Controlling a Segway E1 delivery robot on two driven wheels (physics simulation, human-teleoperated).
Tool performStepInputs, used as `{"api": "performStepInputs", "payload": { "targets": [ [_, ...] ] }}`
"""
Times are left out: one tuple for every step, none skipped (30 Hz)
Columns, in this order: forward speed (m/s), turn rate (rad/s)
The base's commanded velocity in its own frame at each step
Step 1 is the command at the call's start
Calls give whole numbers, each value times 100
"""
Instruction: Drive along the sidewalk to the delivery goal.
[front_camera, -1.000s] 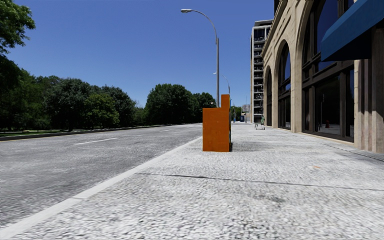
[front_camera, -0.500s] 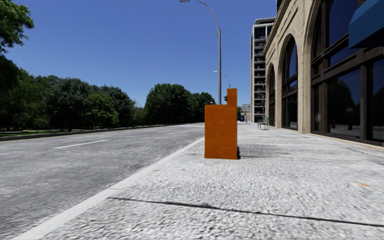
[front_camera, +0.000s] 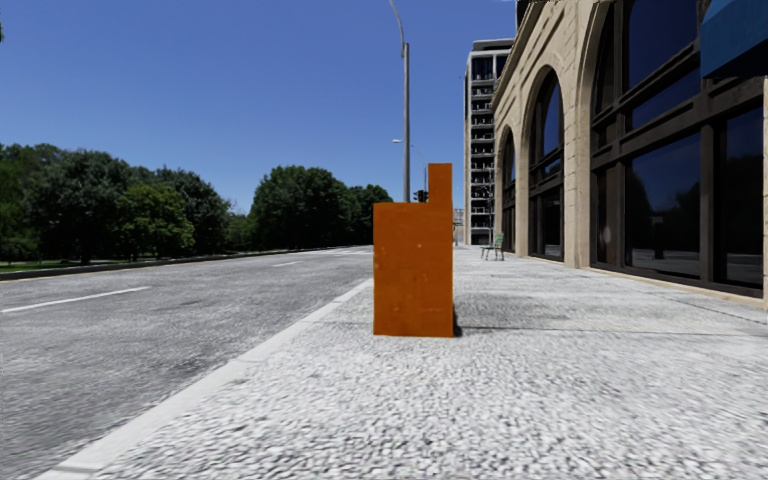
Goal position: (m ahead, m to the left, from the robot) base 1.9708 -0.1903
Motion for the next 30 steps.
{"api": "performStepInputs", "payload": {
  "targets": [
    [156, -35],
    [156, -35],
    [156, -35],
    [155, -36],
    [152, -40],
    [151, -42],
    [150, -43],
    [149, -44],
    [149, -44],
    [149, -44],
    [149, -44],
    [149, -44],
    [149, -44],
    [148, -44],
    [147, -44],
    [143, -44],
    [139, -44],
    [137, -44],
    [137, -41],
    [137, -41],
    [137, 0],
    [136, 0],
    [136, 0],
    [136, 0],
    [134, 0],
    [106, 0],
    [72, 0],
    [54, 0],
    [41, 0],
    [35, 0]
  ]
}}
